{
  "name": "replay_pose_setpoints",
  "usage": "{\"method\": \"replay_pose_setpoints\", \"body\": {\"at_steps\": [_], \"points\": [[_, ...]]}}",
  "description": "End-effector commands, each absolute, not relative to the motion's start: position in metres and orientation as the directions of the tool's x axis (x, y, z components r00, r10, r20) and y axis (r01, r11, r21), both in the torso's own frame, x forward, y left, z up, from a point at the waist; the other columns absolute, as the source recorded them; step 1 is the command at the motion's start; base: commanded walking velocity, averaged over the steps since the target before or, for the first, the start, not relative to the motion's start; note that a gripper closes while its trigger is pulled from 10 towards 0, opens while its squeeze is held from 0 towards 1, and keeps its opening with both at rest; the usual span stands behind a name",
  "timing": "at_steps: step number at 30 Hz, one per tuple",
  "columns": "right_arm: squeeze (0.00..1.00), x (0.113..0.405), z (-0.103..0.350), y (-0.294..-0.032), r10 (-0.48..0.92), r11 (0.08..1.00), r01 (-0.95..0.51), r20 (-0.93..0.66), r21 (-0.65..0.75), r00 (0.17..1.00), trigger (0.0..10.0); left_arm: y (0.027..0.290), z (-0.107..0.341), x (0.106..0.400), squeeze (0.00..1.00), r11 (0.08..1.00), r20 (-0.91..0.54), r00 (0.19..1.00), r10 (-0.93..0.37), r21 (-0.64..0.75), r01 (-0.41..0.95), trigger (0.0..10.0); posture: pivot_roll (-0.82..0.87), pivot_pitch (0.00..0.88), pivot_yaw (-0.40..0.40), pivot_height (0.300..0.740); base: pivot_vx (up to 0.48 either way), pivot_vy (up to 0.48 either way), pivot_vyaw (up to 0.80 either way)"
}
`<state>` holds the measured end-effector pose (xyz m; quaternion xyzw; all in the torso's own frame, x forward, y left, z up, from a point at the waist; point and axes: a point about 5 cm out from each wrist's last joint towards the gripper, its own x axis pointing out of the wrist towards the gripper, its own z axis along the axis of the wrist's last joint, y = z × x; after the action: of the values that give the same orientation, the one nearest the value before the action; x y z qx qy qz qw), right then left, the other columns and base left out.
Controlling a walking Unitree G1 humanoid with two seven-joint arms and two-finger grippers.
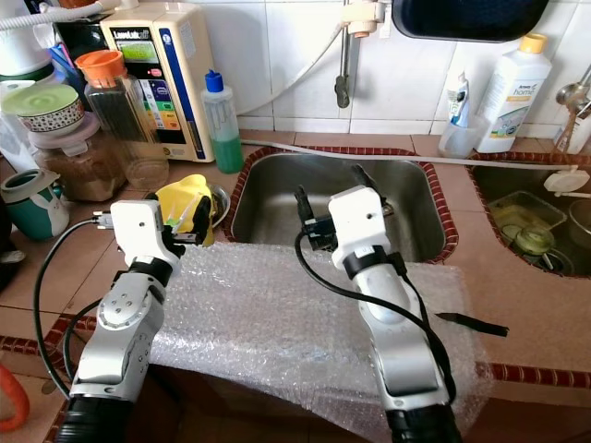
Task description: Kitchen organization
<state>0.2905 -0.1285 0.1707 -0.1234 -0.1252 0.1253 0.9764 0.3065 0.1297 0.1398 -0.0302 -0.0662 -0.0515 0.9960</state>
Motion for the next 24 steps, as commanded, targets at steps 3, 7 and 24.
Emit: {"method": "replay_pose_setpoints", "body": {"at_steps": [3, 7, 24], "points": [[0.0, 0.288, 0.177, -0.135, 0.281, 0.933, -0.215, 0.211, -0.287, 0.936, 10.0, 0.122, 0.14, 0.305, 0.0, 0.991, 0.149, 0.983, -0.103, -0.074, 0.115, 10.0, -0.04, 0.0, 0.016, 0.74, 0.0, 0.0, 0.0], [0.0, 0.289, 0.181, -0.135, 0.297, 0.926, -0.23, 0.204, -0.299, 0.933, 10.0, 0.116, 0.139, 0.306, 0.0, 0.989, 0.152, 0.984, -0.091, -0.103, 0.107, 10.0, -0.04, 0.0, -0.005, 0.74, 0.0, 0.0, 0.0], [0.0, 0.295, 0.179, -0.124, 0.321, 0.929, -0.27, 0.188, -0.252, 0.928, 10.0, 0.122, 0.142, 0.31, 0.0, 0.993, 0.158, 0.984, -0.079, -0.078, 0.092, 10.0, -0.01, 0.0, -0.001, 0.74, 0.0, -0.056, 0.0]]}}
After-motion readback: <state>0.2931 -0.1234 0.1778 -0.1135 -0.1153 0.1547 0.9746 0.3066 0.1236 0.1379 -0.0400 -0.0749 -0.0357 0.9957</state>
